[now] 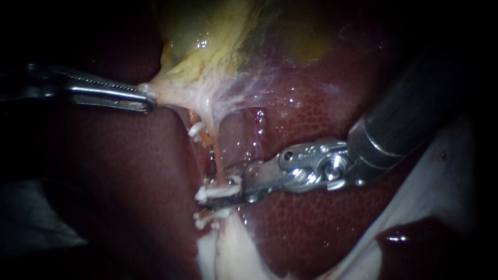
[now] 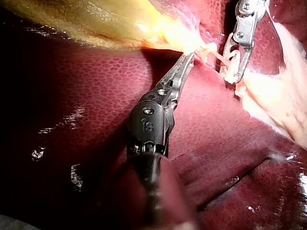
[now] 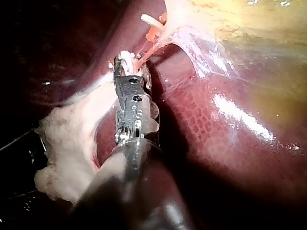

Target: Clipping second clip right tube

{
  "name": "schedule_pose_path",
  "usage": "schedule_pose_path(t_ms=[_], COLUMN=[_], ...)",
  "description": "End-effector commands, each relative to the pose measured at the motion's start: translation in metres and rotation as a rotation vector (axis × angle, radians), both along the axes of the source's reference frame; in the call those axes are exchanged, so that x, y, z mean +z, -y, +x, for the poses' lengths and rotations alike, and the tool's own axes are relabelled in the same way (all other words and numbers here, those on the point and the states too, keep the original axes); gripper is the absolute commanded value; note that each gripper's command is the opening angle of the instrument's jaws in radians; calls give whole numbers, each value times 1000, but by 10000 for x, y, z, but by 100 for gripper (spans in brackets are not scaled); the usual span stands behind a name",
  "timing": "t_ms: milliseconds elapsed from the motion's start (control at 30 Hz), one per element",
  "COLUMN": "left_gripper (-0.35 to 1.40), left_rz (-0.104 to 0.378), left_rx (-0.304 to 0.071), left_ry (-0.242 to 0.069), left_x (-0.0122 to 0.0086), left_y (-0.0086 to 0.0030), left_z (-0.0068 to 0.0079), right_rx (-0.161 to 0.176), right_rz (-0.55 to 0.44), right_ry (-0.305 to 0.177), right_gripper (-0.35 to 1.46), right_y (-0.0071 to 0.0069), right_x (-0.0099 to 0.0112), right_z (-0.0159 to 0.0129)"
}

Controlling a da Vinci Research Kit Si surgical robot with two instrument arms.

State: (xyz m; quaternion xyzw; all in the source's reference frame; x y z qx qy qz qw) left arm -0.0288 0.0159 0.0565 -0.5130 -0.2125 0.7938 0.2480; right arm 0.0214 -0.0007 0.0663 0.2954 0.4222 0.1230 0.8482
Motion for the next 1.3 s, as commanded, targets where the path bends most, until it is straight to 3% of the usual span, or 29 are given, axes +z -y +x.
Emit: schedule_pose_path(t_ms=[33,133,333,567,667,933,1100,1300], left_gripper=[-35,-35,-35,-35,-35,-35,-35,-35], left_rz=[0,0,0,-5,-5,-4,1,0], left_rx=[0,0,2,5,5,5,7,4], left_ry=[0,0,1,2,2,3,6,3], left_x=[0,0,-1,-1,-1,-1,-6,-6], left_y=[0,0,0,1,0,0,-8,-8], left_z=[0,1,3,5,5,5,8,8], right_rx=[0,-1,39,155,184,152,152,160], right_rz=[-1,-1,28,148,241,409,416,418], right_ry=[0,-1,-37,-104,-160,-282,-308,-323], right_gripper=[19,32,44,49,49,45,45,45], right_y=[0,0,-1,-5,-6,-6,-3,-1], right_x=[0,0,-1,4,9,13,11,12], right_z=[-1,-4,-6,-10,-11,-10,-1,12])
